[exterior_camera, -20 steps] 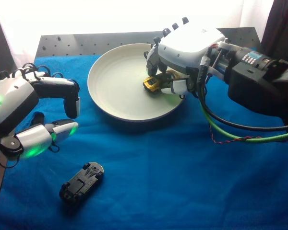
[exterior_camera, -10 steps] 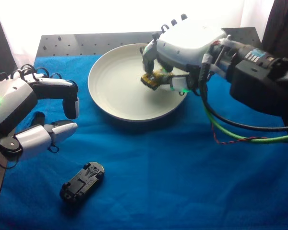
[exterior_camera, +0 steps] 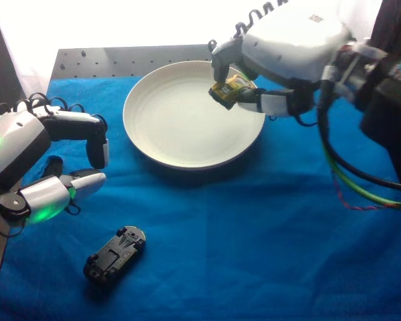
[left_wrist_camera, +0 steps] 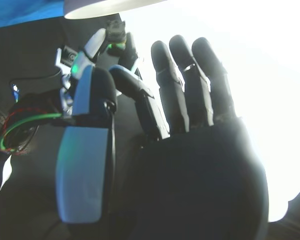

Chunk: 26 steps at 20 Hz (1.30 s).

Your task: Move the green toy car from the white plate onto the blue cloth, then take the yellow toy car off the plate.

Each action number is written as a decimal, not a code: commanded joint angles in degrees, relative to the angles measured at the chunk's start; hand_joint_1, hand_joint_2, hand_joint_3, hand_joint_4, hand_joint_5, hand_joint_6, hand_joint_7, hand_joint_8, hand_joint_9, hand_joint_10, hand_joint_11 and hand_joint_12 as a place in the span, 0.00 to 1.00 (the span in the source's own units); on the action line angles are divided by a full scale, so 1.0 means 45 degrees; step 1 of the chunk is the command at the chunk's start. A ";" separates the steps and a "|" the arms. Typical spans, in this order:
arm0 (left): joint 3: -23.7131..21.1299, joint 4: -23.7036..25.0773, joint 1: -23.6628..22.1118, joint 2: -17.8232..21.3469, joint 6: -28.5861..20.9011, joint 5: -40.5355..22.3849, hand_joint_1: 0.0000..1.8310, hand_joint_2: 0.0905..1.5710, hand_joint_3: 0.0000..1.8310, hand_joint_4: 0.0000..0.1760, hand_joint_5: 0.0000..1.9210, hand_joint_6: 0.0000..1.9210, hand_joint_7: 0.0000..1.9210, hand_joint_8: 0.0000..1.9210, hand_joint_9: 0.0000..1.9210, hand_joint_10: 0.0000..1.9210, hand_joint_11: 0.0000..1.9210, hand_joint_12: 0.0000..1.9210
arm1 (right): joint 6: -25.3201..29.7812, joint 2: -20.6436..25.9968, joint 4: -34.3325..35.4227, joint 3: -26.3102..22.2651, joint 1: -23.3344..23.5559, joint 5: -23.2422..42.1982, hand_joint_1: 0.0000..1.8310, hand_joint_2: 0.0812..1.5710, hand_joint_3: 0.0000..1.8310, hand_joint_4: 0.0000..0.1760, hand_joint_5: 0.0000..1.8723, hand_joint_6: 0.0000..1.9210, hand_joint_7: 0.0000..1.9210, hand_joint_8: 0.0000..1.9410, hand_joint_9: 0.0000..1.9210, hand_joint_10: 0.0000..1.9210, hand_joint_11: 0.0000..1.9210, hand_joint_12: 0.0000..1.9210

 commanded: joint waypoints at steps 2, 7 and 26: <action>-0.0040 0.0139 0.0047 -0.0067 -0.0077 -0.1611 0.48 0.78 0.00 1.00 0.37 0.72 0.36 0.00 0.19 0.40 0.04 0.84 | -0.0067 0.0507 -0.0148 -0.0531 0.0115 0.2283 0.63 0.72 0.00 0.00 0.49 0.58 0.52 0.99 0.60 1.00 0.64 1.00; -0.0125 -0.0049 0.0289 -0.0036 -0.0077 -0.1782 0.48 0.78 0.00 1.00 0.37 0.72 0.36 0.00 0.20 0.35 0.02 0.82 | -0.0067 0.1553 -0.0878 -0.2151 -0.0615 0.3433 0.64 0.69 0.00 0.00 0.52 0.52 0.66 1.00 0.73 1.00 0.77 1.00; -0.0320 -0.0368 0.0678 -0.0023 -0.0079 -0.2040 0.48 0.78 0.00 1.00 0.37 0.72 0.38 0.01 0.18 0.51 0.06 0.86 | 0.1138 0.3367 -0.1819 -0.5028 -0.4259 0.4420 0.67 0.58 0.00 0.00 0.44 0.35 0.42 0.48 0.36 0.64 0.25 0.87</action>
